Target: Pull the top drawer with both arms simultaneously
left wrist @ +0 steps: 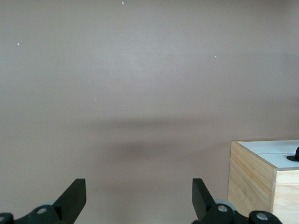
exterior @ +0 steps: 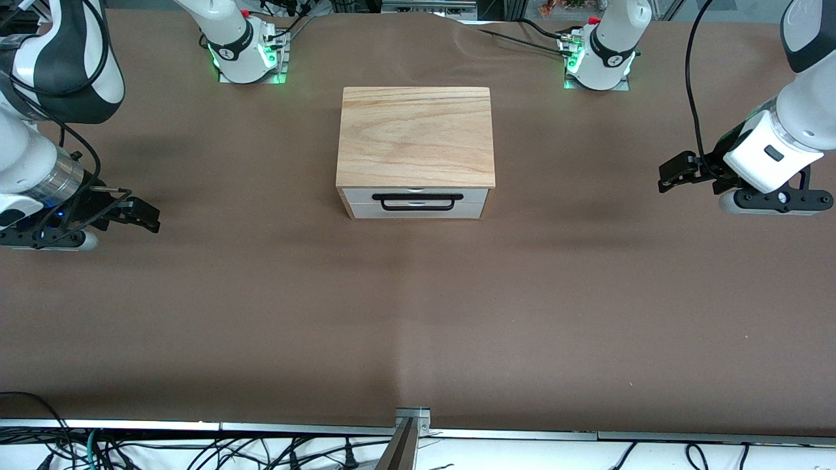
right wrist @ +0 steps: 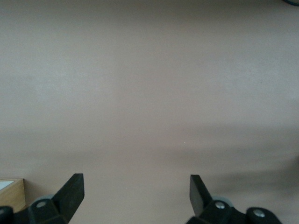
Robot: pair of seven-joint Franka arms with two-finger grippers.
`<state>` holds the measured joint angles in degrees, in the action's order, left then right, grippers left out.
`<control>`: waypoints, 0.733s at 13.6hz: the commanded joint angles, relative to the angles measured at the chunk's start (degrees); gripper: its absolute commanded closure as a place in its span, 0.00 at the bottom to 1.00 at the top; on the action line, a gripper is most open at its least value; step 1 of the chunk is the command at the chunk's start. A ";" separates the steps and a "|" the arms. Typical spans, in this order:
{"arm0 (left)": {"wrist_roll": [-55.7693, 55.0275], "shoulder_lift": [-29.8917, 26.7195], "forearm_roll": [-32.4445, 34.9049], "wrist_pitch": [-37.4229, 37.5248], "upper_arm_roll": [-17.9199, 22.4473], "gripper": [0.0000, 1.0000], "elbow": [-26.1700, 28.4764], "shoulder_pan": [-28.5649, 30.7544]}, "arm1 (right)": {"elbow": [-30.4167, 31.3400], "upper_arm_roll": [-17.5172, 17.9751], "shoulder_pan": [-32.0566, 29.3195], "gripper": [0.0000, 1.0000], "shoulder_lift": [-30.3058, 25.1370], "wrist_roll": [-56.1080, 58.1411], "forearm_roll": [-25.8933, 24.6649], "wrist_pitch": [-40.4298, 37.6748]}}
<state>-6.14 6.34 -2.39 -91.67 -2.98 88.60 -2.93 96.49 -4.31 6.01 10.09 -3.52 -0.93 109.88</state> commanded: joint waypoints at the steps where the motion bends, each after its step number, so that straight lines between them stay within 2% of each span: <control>1: 1.31 0.34 1.25 0.35 -0.36 0.00 -0.88 0.47 | 0.19 -0.17 0.23 0.00 -0.86 0.10 -0.65 -0.10; 10: 1.49 0.34 1.25 0.35 -0.36 0.00 -0.88 0.47 | 0.10 -0.17 0.23 0.00 -1.04 -3.16 -0.74 -0.80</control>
<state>-6.14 6.37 -2.39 -91.67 -2.98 88.60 -2.92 96.49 -4.33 6.01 9.94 -5.16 -0.94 109.81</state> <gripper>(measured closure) 0.000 0.000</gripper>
